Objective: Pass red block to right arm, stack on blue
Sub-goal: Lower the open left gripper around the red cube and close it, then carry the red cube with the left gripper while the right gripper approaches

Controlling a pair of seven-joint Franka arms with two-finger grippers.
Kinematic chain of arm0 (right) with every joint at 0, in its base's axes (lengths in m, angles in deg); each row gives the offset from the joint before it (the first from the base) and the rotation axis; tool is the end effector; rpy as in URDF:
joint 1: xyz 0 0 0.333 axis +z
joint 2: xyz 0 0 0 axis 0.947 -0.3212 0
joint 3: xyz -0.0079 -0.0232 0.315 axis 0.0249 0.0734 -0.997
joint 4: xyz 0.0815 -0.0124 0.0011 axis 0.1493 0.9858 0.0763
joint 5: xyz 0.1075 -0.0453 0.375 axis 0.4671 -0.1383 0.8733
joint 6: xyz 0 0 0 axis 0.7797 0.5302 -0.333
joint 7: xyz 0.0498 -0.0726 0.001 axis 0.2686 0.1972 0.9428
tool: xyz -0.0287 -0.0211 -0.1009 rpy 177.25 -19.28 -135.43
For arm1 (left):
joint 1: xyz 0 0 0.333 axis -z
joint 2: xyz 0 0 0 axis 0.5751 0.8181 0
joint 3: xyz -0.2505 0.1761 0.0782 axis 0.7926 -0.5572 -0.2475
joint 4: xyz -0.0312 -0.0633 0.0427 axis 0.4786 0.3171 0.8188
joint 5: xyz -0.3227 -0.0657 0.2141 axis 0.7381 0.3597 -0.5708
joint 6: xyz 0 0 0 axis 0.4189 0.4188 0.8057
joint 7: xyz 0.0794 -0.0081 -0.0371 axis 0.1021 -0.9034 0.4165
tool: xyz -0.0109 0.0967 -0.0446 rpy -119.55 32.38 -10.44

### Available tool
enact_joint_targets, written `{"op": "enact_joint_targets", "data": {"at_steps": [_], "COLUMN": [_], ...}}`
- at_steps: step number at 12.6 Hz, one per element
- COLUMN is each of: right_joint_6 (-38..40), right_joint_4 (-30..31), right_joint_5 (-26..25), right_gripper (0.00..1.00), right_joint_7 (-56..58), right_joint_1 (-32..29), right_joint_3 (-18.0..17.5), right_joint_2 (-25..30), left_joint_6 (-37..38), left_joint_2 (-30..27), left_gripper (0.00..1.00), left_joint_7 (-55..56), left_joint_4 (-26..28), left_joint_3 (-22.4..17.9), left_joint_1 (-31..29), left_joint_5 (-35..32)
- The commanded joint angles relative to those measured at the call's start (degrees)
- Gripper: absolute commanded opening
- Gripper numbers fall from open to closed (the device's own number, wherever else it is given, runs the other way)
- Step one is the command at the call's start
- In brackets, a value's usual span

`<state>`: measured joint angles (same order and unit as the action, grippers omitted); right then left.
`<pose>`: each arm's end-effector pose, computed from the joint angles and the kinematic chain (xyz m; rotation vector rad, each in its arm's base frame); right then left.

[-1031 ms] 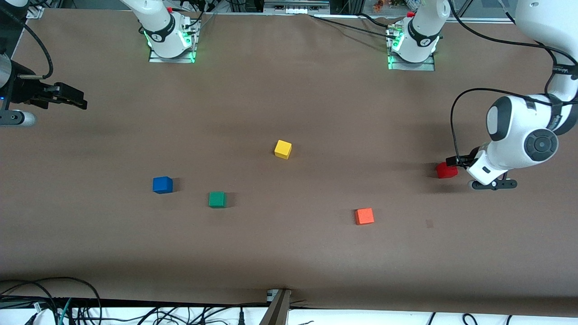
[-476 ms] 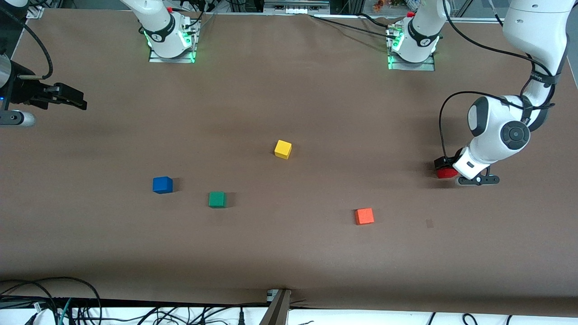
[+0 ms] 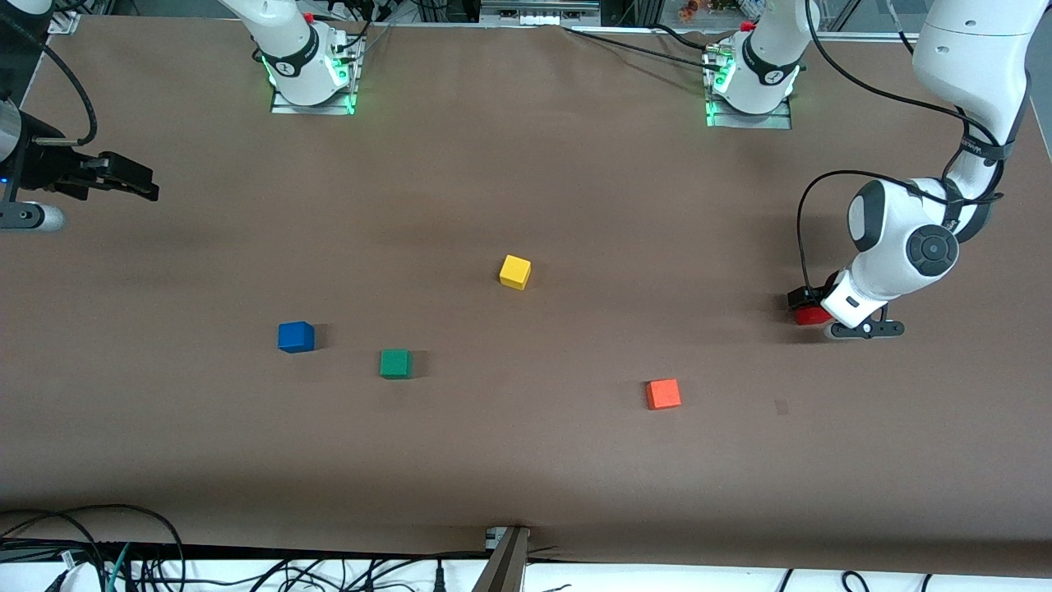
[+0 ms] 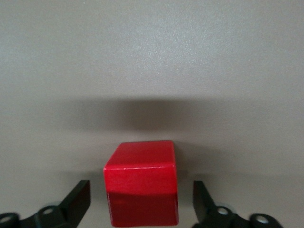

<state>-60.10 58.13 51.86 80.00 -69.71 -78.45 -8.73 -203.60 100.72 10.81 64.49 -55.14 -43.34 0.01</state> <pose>0.5624 0.0010 0.5910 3.1244 -0.0041 -0.2487 0.5586 0.0547 0.1892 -3.0918 -0.0706 0.1364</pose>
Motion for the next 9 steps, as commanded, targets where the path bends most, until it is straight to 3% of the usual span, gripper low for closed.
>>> {"op": "enact_joint_targets", "data": {"at_steps": [1, 2, 4, 7, 9], "right_joint_6": [0.06, 0.06, 0.15, 0.06, 0.15], "right_joint_4": [-1.01, -1.01, -1.01, -1.8, -1.8], "right_joint_5": [0.46, 0.46, 0.28, 0.46, 0.64], "right_gripper": [1.0, 1.0, 1.0, 1.0, 1.0], "right_joint_7": [0.4, 0.4, 0.58, -0.21, -0.48], "right_joint_1": [-0.5, -0.5, -0.5, -0.5, -0.5], "right_joint_3": [-0.31, -0.31, -0.31, -0.31, -0.31], "right_joint_2": [-0.46, -0.46, -0.72, -1.6, -1.95], "left_joint_6": [-1.46, -1.55, -1.47, -0.41, 3.87], "left_joint_2": [0.52, 0.87, 0.61, -1.4, -4.21], "left_gripper": [0.59, 0.43, 0.35, 0.02, 0.0], "left_joint_7": [-0.39, -0.39, 0.23, -0.56, -2.48], "left_joint_4": [0.11, 0.11, -0.41, -0.85, -2.07], "left_joint_3": [0.63, 0.63, 0.72, 1.07, 2.73], "left_joint_1": [-0.82, -0.73, -0.82, -0.73, -0.73], "left_joint_5": [-1.21, -1.21, -0.86, -0.95, -0.86]}}
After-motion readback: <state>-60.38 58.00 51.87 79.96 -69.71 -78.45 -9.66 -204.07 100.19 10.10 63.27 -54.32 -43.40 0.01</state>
